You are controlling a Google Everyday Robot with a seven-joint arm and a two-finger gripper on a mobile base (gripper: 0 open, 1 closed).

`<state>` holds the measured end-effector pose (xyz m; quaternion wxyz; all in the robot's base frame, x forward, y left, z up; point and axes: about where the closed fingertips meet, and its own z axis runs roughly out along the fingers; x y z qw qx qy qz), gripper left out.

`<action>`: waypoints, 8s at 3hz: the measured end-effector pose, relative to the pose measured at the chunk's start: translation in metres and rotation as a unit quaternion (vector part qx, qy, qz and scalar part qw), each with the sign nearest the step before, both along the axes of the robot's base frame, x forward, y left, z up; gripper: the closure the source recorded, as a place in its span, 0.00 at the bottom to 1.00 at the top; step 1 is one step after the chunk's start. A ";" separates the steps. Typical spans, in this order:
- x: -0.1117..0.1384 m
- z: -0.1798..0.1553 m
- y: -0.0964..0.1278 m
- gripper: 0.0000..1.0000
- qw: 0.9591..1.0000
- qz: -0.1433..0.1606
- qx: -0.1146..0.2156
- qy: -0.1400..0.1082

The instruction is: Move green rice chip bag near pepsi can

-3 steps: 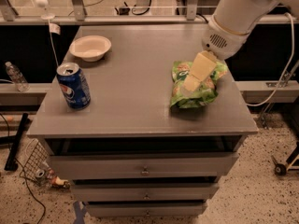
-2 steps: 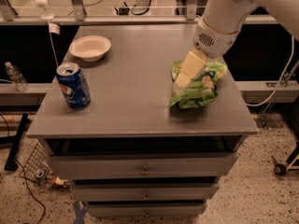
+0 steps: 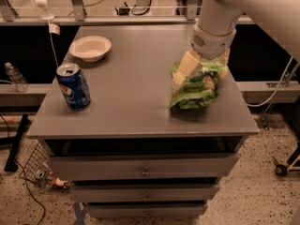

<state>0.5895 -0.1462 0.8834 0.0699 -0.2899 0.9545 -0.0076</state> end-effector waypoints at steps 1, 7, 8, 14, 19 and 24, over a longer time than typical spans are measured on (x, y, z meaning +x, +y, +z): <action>0.001 -0.018 -0.002 0.26 1.000 -0.011 0.017 0.013; -0.003 0.017 0.019 1.00 0.999 0.031 0.027 -0.025; -0.007 0.072 0.051 1.00 0.993 0.087 0.001 -0.085; -0.017 0.015 0.190 1.00 0.956 0.288 0.045 -0.015; -0.032 0.011 0.220 0.59 0.939 0.336 0.066 -0.003; -0.032 0.026 0.207 0.00 0.946 0.315 0.071 -0.035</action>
Offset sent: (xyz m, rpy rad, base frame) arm -0.0076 -0.0002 -0.0354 0.1147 0.0646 0.0087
